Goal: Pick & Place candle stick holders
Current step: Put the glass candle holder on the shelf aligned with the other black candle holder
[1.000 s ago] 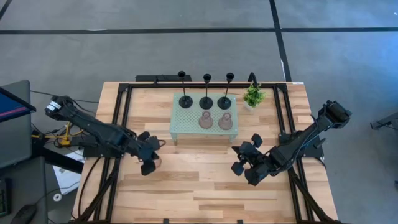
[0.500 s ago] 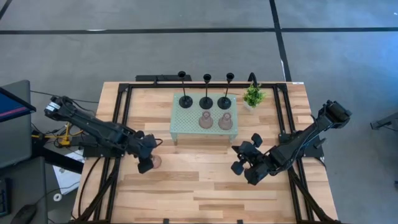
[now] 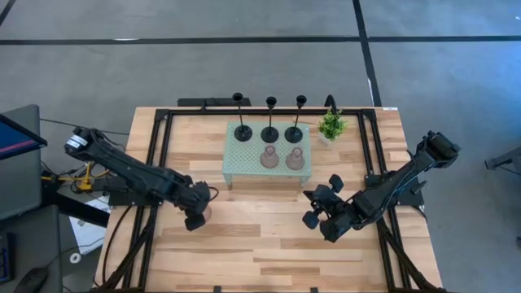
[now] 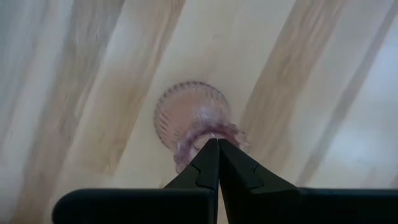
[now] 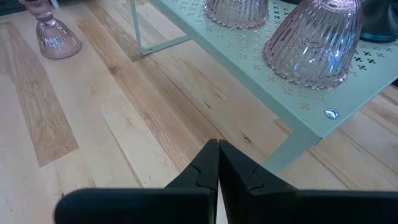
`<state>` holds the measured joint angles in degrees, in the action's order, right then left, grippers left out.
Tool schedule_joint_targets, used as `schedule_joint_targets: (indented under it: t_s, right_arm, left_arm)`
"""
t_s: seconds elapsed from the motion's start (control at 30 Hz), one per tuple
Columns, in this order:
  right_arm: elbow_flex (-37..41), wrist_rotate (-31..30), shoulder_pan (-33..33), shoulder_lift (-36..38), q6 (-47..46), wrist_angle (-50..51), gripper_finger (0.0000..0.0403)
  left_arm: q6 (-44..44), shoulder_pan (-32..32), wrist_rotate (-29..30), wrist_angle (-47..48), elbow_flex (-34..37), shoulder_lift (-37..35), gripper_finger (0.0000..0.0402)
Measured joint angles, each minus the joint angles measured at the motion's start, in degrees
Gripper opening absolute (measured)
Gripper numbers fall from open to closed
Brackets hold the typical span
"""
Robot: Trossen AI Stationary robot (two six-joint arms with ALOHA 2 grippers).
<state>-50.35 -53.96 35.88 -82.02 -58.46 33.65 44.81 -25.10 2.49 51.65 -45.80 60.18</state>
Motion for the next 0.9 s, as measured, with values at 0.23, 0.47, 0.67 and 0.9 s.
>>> schedule_joint_targets:
  t_s: [0.23,0.47,0.67,0.9]
  right_arm:
    - [0.0,0.0,0.0,0.0,0.3,0.0,0.0]
    - [0.0,0.0,0.0,0.0,0.4,0.0,0.0]
    - [0.0,0.0,0.0,0.0,0.5,0.2,0.0]
    - [0.0,0.0,0.0,0.0,0.5,0.2,0.0]
  left_arm:
    - [-5.9,0.0,4.1,-8.7,0.0,3.1,0.0005]
    - [-15.9,1.3,5.8,-23.8,0.0,7.8,0.0005]
    - [-23.6,3.7,6.3,-34.7,-0.1,12.0,0.0005]
    - [-29.7,6.9,5.5,-44.5,-0.1,15.6,0.0005]
